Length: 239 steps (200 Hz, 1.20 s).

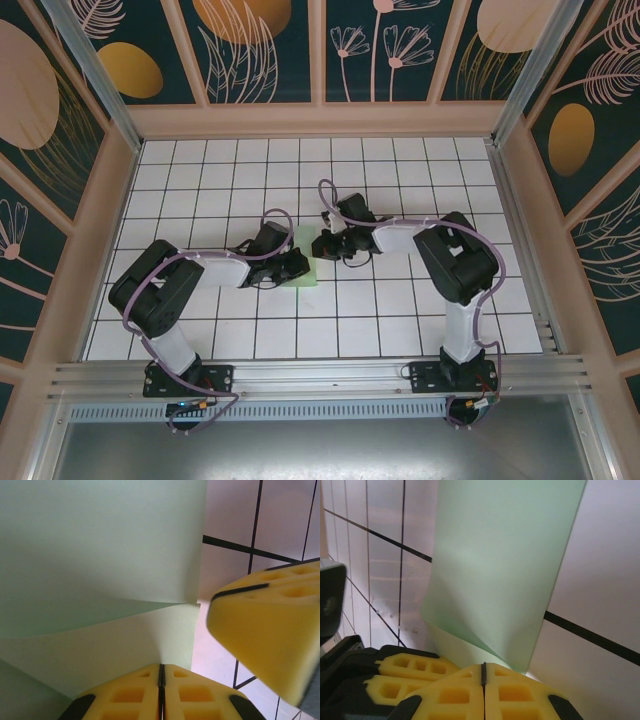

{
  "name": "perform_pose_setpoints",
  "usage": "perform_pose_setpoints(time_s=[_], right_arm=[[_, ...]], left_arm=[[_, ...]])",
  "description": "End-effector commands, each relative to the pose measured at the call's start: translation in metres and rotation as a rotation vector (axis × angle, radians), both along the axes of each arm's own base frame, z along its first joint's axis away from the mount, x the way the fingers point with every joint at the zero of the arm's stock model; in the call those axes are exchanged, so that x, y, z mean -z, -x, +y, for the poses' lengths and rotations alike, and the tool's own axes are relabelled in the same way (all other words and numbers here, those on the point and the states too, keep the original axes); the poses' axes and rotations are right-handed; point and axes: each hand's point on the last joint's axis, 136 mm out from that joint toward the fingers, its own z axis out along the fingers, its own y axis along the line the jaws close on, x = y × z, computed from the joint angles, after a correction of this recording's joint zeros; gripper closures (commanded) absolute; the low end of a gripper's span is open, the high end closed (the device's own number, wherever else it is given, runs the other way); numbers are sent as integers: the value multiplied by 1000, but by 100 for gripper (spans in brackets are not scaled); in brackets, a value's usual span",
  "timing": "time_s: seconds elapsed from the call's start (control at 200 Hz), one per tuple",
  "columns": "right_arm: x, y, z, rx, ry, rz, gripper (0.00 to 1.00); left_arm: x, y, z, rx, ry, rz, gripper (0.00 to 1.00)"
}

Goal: Fold a paper plane with a square sheet of paper (pick it up from the middle)
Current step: Fold the triangle a second time at the center of the table.

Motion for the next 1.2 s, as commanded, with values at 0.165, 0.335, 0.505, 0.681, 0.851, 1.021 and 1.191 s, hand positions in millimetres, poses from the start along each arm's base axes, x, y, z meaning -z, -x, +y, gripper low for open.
perform_pose_setpoints(time_s=[0.165,0.335,0.505,0.681,0.851,1.021,1.191], right_arm=[[28,5,-5,-15,73,43,93],[47,8,-21,-9,175,41,93],[59,10,-29,-10,232,37,93],[62,12,-30,-16,247,37,94],[65,13,-31,-18,255,39,94],[71,15,-35,-21,286,44,94],[85,19,-46,-31,358,47,94]], left_arm=[[23,14,17,-17,-81,74,88],[-12,-5,6,9,-54,-29,85],[-31,-18,2,5,-45,-76,84],[-19,-20,9,-14,-70,-53,86],[-11,-16,9,-9,-72,-34,87],[17,-6,20,-18,-125,24,87],[30,1,30,-28,-168,49,87]])
